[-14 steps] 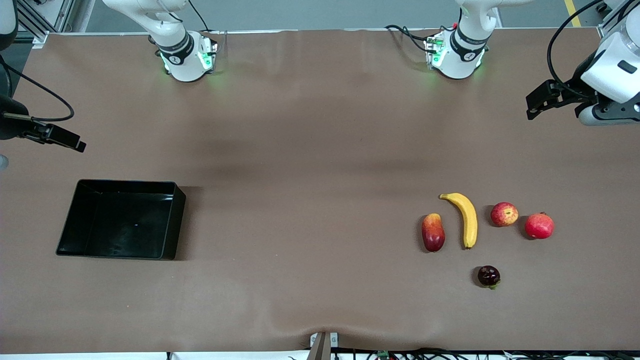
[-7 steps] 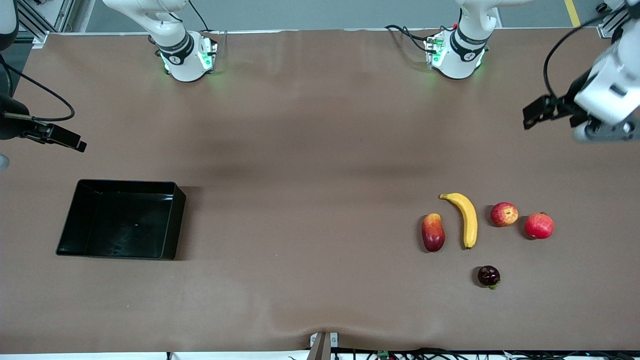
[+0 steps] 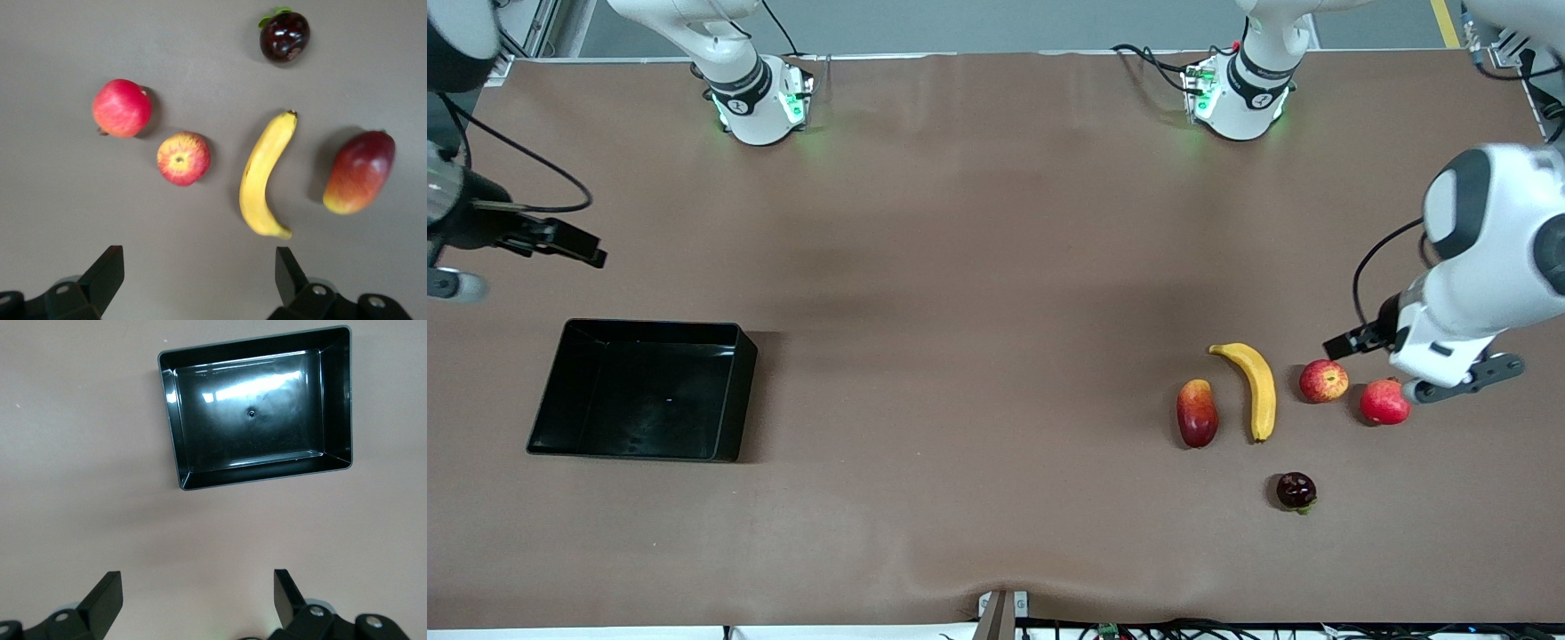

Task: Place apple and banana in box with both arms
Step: 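Reach the left gripper to the striped apple while the right gripper reaches the tray, then close the left gripper around the red-yellow striped apple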

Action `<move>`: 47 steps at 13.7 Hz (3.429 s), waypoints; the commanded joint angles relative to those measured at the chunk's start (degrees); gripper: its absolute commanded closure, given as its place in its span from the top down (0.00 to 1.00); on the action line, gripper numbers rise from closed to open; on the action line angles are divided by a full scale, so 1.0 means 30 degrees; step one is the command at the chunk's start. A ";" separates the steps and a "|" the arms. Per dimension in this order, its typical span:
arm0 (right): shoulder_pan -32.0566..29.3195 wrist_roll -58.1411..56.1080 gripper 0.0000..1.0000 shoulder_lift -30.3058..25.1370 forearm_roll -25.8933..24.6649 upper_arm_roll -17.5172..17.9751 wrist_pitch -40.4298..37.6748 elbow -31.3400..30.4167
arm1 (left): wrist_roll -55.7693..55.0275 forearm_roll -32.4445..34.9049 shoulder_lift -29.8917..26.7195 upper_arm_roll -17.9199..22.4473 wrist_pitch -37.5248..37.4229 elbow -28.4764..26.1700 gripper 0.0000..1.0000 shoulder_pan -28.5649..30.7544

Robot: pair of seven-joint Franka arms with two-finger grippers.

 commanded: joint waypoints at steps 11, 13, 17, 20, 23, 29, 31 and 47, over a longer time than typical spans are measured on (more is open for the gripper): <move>0.0839 0.0259 1.00 0.4613 0.0214 -0.0066 0.2479 0.0403 | -0.0416 0.0361 0.4334 -0.0090 0.5698 -0.1400 1.00 0.2190; 0.0723 0.0404 1.00 0.5403 0.1382 -0.0066 0.3711 0.0403 | -0.0416 0.0739 0.4568 -0.0090 0.5727 -0.1576 1.00 0.2160; 0.0985 0.3145 1.00 0.5847 0.1214 -0.0124 0.5587 0.0432 | -0.0445 0.1445 0.5476 -0.0090 0.6342 -0.1547 1.00 0.2219; 0.1161 0.4243 1.00 0.6051 -0.0219 -0.0095 0.5708 0.0432 | -0.0445 0.1445 0.5739 -0.0090 0.6371 -0.1489 1.00 0.2248; 0.1131 0.4361 1.00 0.6138 0.0390 -0.0095 0.5824 0.0578 | -0.0475 0.1445 0.5918 -0.0090 0.6371 -0.1371 0.59 0.2219; 0.1220 0.8579 1.00 0.7282 0.1771 -0.0066 0.6323 0.1311 | 0.0107 0.1474 0.4545 -0.0148 0.5205 -0.1371 0.00 0.2102; 0.1191 0.6307 1.00 0.7253 0.1448 -0.0066 0.6294 0.1341 | 0.1075 0.1474 0.3608 -0.0207 0.4733 -0.1196 0.00 0.2190; -0.4959 -0.5859 1.00 0.9298 0.0277 -0.0329 0.8402 0.1486 | 0.0057 0.1064 0.0819 -0.3574 -0.3354 0.3403 0.00 0.2014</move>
